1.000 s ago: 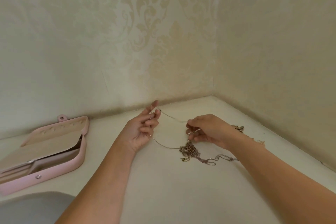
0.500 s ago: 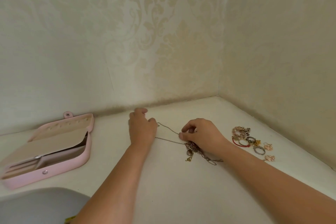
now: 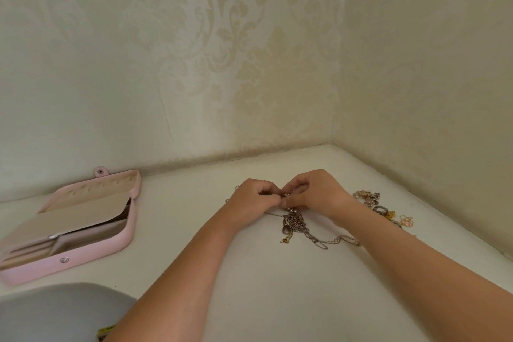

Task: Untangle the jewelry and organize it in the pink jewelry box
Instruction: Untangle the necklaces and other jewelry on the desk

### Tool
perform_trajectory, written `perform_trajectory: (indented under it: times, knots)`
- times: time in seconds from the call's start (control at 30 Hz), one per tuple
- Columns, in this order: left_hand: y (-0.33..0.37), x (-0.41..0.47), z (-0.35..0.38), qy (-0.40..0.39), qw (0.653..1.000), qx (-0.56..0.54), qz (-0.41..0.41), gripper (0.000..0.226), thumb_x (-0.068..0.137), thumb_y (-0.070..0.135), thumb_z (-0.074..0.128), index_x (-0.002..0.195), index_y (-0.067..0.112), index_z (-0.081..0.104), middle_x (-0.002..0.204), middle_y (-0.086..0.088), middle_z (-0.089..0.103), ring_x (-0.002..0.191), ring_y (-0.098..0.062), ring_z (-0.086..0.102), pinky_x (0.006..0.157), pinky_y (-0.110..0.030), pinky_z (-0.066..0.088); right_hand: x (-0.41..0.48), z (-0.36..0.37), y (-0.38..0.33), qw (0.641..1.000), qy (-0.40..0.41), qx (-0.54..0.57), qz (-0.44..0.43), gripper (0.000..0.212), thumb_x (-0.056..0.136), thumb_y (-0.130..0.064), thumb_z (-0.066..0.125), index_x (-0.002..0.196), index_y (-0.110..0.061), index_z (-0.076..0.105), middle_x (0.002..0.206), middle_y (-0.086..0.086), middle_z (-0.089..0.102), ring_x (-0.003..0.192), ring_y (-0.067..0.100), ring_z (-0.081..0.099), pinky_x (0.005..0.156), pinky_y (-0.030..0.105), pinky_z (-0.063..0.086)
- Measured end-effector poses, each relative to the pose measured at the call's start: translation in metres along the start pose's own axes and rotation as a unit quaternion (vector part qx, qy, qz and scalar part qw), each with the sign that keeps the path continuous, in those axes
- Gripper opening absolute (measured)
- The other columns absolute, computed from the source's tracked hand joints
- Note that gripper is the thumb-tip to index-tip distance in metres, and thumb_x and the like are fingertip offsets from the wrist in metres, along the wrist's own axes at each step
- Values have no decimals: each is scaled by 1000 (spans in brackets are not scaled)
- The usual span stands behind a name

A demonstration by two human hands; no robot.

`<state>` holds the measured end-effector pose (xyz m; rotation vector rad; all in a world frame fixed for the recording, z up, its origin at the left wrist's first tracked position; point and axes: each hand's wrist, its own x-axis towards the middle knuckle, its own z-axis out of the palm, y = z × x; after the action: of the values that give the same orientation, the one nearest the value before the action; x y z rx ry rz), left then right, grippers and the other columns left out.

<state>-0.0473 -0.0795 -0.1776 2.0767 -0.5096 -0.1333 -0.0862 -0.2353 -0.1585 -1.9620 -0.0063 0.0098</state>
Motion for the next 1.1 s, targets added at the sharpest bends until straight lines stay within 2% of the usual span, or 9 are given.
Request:
perform_trajectory:
  times: [0.07,0.13,0.27,0.43,0.57,0.73,0.87,0.97,1.1]
  knots:
    - [0,1,-1,3,1000,-6,2,6,70,23,68,72,29,70,68,-1,66,66,-3,54,72,-25,42,1,1,-1,1000,12,-20,-3,24,64,1,82,83,-4,69,61,3,68,54,6,62,53,13,48]
    - [0,2,-1,-6,1000,-7,11,13,77,13,68,77,26,68,59,9,56,56,1,48,64,-20,39,2,-1,-1,999,40,-28,-8,21,65,-3,83,80,-6,69,63,4,69,53,7,62,51,11,46]
    - [-2,3,-3,-11,1000,17,12,22,78,5,62,71,26,65,61,11,52,55,0,46,62,-18,38,3,-3,-3,998,51,24,-20,13,69,-13,83,77,-7,74,65,4,70,52,4,62,56,14,52]
    - [-3,7,-1,27,999,27,2,33,82,6,56,54,24,53,48,15,45,51,-3,40,58,-24,32,2,-4,-6,996,-2,86,-22,11,79,-1,72,86,-9,74,73,5,71,63,8,65,66,15,55]
    - [-1,6,-5,40,996,-75,-5,30,85,-2,45,61,14,54,60,1,63,66,-14,58,73,-26,44,2,-7,-3,997,-22,68,-11,18,77,4,72,89,-10,72,78,9,72,71,13,67,74,20,56]
    - [1,6,-6,43,993,-114,-4,24,82,-7,41,70,9,53,59,-7,61,63,-17,58,71,-26,45,3,-3,-1,997,-24,66,-22,18,79,3,70,87,-12,73,73,4,70,66,7,65,68,15,55]
    - [1,8,-6,12,989,-145,0,18,84,-3,49,88,4,65,77,-10,68,74,-14,64,71,-17,49,6,-6,1,996,5,78,-36,17,80,2,69,87,-12,73,77,8,72,73,12,66,71,18,56]
    - [-1,10,-4,-3,993,-116,10,11,83,2,61,87,9,69,80,-1,70,76,-8,64,74,-14,49,7,-8,1,995,28,90,-43,14,79,1,71,83,-12,71,70,4,69,69,10,65,68,17,55]
    - [-8,11,-3,-24,990,-137,10,4,84,5,67,87,7,69,82,-10,73,73,-13,68,77,-21,53,8,-12,2,994,46,77,-57,15,82,0,68,82,-15,68,70,0,66,68,8,62,70,18,54]
